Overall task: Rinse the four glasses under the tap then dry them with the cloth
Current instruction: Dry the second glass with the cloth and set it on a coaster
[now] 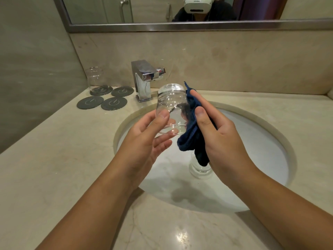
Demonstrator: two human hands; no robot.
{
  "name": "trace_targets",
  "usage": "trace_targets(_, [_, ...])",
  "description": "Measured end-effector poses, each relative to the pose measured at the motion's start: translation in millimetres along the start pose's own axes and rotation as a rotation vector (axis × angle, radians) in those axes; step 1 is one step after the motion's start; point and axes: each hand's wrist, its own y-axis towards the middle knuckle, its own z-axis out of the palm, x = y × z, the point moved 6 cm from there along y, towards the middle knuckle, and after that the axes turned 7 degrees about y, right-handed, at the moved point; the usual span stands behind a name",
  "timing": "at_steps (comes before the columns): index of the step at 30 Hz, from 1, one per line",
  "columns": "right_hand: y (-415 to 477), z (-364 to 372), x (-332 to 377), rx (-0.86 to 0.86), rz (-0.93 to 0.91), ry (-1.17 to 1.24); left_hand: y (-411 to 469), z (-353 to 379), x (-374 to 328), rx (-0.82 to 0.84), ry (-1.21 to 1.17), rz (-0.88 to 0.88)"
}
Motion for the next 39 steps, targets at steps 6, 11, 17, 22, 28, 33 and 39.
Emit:
trace_targets(6, [-1, -6, -1, -0.034, -0.038, -0.063, 3, 4, 2, -0.013, 0.023, 0.010])
trace_targets(11, [-4, 4, 4, 0.026, -0.120, -0.127, 4, 6, 5, 0.046, 0.091, -0.002])
trace_targets(17, [-6, 4, 7, 0.045, -0.101, -0.087, 3, 2, 3, 0.012, 0.070, 0.035])
trace_targets(22, [-5, 4, 4, 0.032, 0.018, 0.006, 5, 3, 4, 0.055, 0.077, 0.030])
trace_targets(28, [-4, 1, 2, 0.006, -0.007, -0.008, 2, 2, -1, -0.055, 0.197, 0.065])
trace_targets(33, [-5, 0, 2, 0.004, -0.061, -0.076, -2, -1, -5, -0.118, 0.262, 0.119])
trace_targets(39, [-2, 1, 2, 0.003, -0.041, -0.057, -3, -3, -4, -0.103, 0.203, 0.132])
